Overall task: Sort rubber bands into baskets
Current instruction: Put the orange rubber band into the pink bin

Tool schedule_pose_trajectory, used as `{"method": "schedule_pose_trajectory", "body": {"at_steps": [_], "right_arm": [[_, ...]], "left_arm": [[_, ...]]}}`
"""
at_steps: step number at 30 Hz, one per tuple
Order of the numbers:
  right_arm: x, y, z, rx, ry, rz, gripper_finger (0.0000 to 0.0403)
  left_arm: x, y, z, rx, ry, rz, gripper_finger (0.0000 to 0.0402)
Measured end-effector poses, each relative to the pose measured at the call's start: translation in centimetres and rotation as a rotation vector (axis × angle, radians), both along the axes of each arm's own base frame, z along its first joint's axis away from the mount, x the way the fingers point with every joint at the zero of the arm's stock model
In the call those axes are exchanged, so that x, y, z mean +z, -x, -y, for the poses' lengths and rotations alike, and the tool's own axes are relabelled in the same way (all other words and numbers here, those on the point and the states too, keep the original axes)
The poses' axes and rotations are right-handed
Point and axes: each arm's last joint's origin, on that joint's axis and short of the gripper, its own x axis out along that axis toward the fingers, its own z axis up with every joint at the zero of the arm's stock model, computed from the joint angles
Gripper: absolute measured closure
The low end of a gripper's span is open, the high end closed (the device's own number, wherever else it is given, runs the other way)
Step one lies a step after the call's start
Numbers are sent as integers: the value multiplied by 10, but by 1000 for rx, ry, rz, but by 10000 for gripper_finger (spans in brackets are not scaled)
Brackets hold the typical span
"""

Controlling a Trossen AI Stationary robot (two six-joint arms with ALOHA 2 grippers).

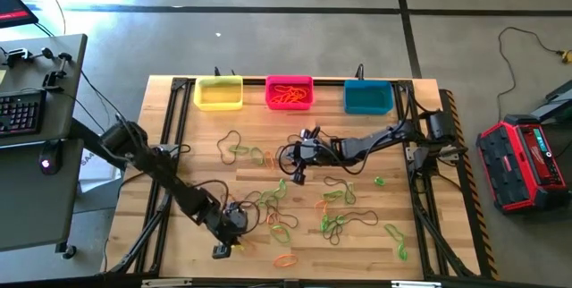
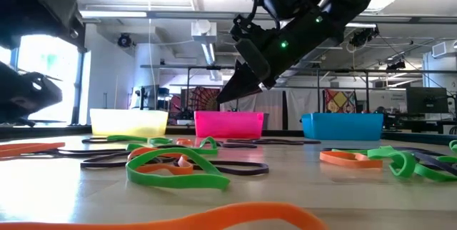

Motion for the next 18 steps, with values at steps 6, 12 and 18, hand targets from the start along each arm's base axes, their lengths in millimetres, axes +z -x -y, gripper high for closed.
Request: {"method": "schedule_pose_trajectory", "body": {"at_steps": [6, 12, 18], "right_arm": [[0, 0, -7, 28, 13, -1, 402], [1, 0, -15, 58, 31, 1, 402], [0, 1, -18, 80, 49, -9, 402]], "left_arm": [[-3, -4, 2, 59, 13, -34, 278], [-3, -3, -1, 115, 2, -59, 314], [-5, 3, -6, 124, -80, -102, 394]]}}
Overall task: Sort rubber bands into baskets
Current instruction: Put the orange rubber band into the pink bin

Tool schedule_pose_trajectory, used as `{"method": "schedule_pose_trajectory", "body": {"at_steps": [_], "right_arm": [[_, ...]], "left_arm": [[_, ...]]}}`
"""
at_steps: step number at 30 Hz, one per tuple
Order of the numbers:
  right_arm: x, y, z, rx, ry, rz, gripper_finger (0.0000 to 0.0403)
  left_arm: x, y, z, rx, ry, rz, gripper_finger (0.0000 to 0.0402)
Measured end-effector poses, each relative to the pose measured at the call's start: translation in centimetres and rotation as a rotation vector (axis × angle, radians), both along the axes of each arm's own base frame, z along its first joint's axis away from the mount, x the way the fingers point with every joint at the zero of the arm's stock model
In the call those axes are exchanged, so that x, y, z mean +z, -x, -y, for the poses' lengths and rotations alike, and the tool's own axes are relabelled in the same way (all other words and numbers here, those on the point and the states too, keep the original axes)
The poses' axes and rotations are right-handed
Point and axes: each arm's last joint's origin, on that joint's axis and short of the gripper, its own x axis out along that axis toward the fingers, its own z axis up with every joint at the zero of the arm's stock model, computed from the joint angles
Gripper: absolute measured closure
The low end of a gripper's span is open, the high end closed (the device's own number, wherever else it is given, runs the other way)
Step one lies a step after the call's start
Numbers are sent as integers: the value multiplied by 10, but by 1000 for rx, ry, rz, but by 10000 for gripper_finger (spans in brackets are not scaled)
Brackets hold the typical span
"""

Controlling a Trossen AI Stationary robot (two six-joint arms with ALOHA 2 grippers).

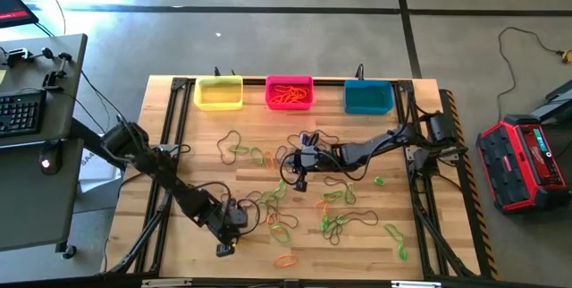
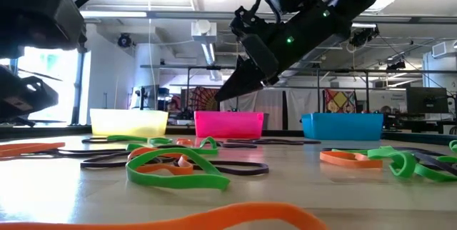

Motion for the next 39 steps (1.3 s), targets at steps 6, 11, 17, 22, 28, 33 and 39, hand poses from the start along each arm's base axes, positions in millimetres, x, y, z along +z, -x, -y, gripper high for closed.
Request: {"method": "schedule_pose_trajectory", "body": {"at_steps": [6, 11, 17, 22, 28, 33, 39], "right_arm": [[0, 0, -3, 10, 4, -1, 402], [0, 0, -3, 14, 14, -3, 402], [0, 0, 5, -1, 26, -5, 402], [0, -1, 12, -29, 20, -6, 402], [-1, 0, 15, -64, -11, -8, 402], [-1, 0, 15, -83, -39, -2, 402], [-1, 0, 17, -98, -55, 5, 402]], "left_arm": [[14, 0, -17, 35, -49, 17, 400], [43, -5, -49, 124, -72, 77, 401], [78, -18, -108, 217, -113, 218, 401], [98, -24, -170, 321, -202, 317, 401], [107, -26, -245, 384, -323, 424, 401], [108, -24, -301, 414, -368, 532, 401], [97, -26, -358, 440, -423, 500, 401]]}}
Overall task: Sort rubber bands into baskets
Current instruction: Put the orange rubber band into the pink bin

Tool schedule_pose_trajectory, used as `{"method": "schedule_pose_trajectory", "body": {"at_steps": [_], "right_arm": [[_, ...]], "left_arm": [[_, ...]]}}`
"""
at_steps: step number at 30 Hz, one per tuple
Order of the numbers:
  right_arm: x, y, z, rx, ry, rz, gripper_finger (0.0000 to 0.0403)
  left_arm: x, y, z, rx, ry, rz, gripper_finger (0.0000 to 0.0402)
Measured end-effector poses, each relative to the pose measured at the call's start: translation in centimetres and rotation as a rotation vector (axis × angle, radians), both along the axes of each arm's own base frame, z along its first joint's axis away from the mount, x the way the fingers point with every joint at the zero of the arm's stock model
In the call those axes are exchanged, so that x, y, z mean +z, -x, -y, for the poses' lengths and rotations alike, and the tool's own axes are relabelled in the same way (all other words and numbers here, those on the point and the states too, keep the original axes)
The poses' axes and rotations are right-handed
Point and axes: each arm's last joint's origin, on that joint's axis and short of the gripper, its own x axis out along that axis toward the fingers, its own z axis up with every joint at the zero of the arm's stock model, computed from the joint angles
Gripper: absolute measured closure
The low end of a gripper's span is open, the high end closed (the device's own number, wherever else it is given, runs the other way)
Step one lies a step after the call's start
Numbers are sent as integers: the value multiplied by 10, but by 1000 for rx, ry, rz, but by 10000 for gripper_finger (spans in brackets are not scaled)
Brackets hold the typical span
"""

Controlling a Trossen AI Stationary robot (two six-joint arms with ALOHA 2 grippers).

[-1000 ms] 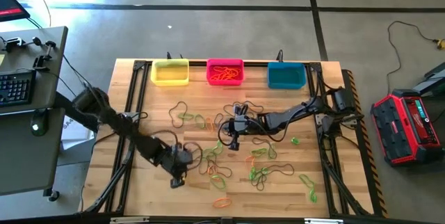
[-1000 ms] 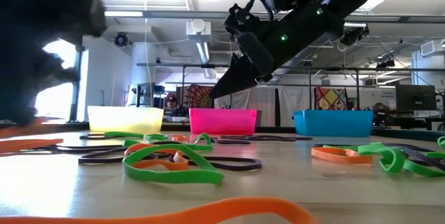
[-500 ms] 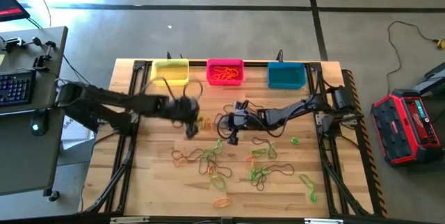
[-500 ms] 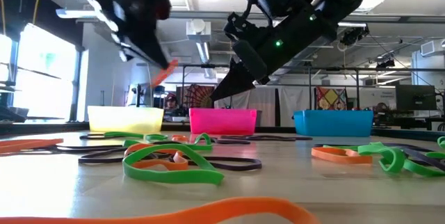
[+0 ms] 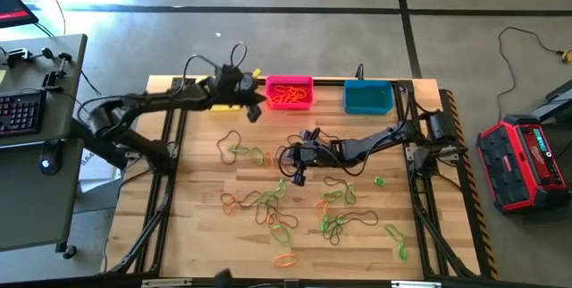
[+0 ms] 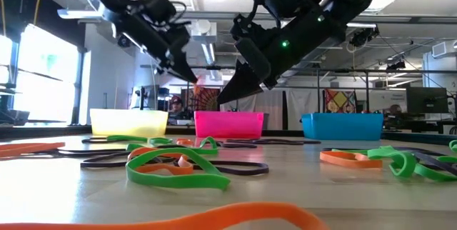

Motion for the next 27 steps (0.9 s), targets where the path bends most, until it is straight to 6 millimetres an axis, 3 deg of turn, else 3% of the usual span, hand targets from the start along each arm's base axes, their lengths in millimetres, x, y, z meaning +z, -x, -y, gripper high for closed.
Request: {"method": "schedule_pose_trajectory", "body": {"at_steps": [8, 13, 21, 27], "right_arm": [[-1, 0, 12, -32, 1, -11, 402], [-1, 0, 21, -56, 0, -11, 402], [-1, 1, 40, -111, 1, -10, 402], [1, 1, 48, -144, 16, 7, 399]], "left_arm": [[-13, -35, -61, -22, -71, -75, 401], [-26, -49, -84, -66, -46, -88, 401], [-30, -55, -91, -77, -81, -114, 396], [-31, -59, -86, -98, -90, -119, 350]]}}
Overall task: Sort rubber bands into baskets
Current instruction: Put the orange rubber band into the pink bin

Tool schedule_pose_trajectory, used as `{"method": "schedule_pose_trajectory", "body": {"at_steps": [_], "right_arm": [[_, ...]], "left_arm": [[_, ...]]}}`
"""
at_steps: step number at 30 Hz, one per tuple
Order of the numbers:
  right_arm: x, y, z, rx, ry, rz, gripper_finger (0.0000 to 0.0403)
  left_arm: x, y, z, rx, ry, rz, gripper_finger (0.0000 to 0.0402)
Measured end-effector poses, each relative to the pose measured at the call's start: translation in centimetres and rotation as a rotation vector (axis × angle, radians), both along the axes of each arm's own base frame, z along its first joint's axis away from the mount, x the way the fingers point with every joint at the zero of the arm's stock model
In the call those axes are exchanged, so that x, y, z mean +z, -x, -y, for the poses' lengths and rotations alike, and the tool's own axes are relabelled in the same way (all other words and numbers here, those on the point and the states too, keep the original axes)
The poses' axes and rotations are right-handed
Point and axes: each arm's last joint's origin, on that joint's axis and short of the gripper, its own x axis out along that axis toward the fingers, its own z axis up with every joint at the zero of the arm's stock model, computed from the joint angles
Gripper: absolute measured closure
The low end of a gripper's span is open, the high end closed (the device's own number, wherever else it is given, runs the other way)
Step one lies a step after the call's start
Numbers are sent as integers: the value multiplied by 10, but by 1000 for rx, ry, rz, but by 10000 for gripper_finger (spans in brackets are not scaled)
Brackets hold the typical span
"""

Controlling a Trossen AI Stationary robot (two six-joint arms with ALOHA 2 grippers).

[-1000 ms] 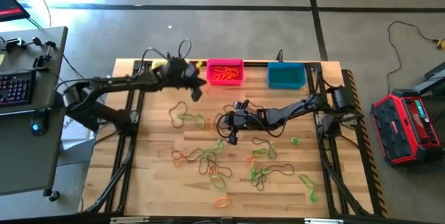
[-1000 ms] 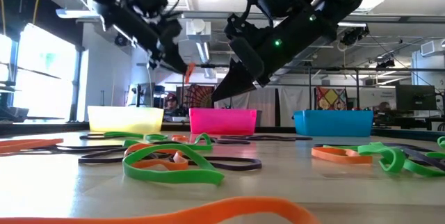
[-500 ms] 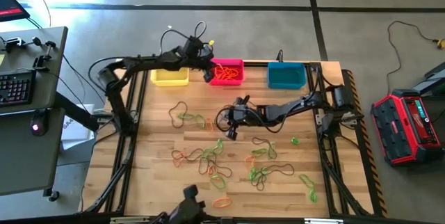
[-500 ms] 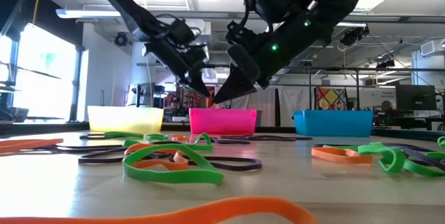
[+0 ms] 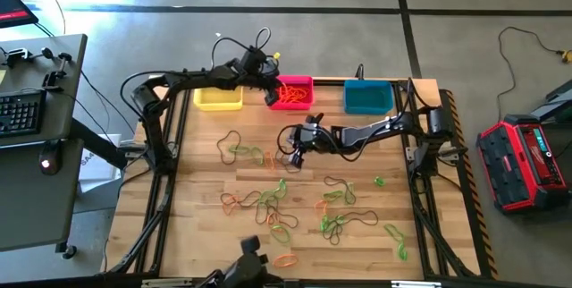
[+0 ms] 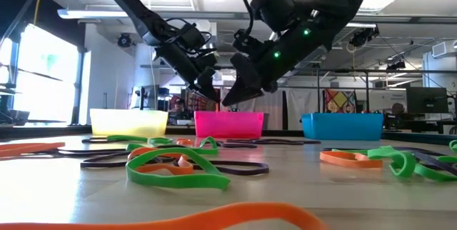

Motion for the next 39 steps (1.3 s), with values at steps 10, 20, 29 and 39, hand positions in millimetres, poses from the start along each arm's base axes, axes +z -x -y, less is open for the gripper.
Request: {"method": "schedule_pose_trajectory", "body": {"at_steps": [10, 20, 29, 39], "right_arm": [[2, 1, 1, -46, 29, -3, 305], [9, 11, -5, 0, -10, -75, 239], [5, 14, -14, 116, -81, -136, 235], [9, 31, -35, 235, -174, -287, 244]], "left_arm": [[8, -23, 20, -70, -60, 85, 330], [12, -37, 35, -100, -91, 177, 370], [-5, -19, 56, -82, -120, 333, 390], [1, 26, 109, -149, -127, 362, 391]]}}
